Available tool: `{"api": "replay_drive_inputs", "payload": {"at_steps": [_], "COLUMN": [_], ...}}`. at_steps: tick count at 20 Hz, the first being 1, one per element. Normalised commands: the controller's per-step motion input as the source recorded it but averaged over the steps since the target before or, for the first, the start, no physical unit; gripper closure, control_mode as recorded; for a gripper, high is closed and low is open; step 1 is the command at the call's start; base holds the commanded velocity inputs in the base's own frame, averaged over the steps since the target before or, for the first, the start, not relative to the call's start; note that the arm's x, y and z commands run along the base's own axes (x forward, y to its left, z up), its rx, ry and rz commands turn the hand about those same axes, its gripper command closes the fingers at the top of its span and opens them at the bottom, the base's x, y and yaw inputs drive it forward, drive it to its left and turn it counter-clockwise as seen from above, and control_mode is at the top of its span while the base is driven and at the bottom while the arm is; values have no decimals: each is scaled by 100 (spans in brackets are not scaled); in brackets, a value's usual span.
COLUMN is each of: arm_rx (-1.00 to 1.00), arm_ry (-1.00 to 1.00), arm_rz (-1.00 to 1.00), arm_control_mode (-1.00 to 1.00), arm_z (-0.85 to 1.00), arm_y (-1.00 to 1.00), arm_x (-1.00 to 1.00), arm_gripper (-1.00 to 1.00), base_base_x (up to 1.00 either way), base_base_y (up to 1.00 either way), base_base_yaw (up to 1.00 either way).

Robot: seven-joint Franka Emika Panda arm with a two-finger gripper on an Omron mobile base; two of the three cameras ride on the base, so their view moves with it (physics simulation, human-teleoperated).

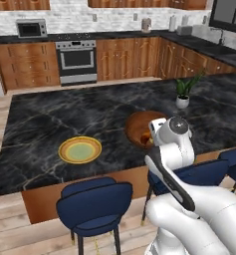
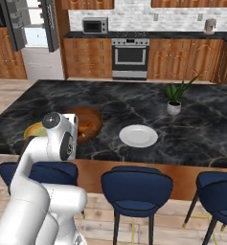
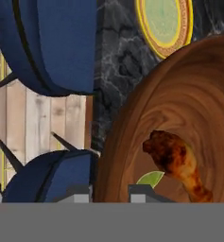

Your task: Pick the chicken drumstick and lemon wedge from their plates and place them in the bowl. Then put the bowl in the fridge.

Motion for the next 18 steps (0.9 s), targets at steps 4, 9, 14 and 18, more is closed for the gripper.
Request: {"api": "replay_drive_inputs", "payload": {"at_steps": [4,9,14,18], "arm_rx": [0,0,0,0], "arm_ry": [0,0,0,0], "arm_rz": [0,0,0,0], "arm_control_mode": [100,100,100,100], "arm_z": [0,0,0,0], "arm_y": [0,0,0,0], "arm_x": [0,0,0,0], "arm_gripper": [100,100,100,100], "base_base_x": [-77,-50,-14,-2], "base_base_y": [-11,35,94,94], "base_base_yaw": [0,0,1,0]}}
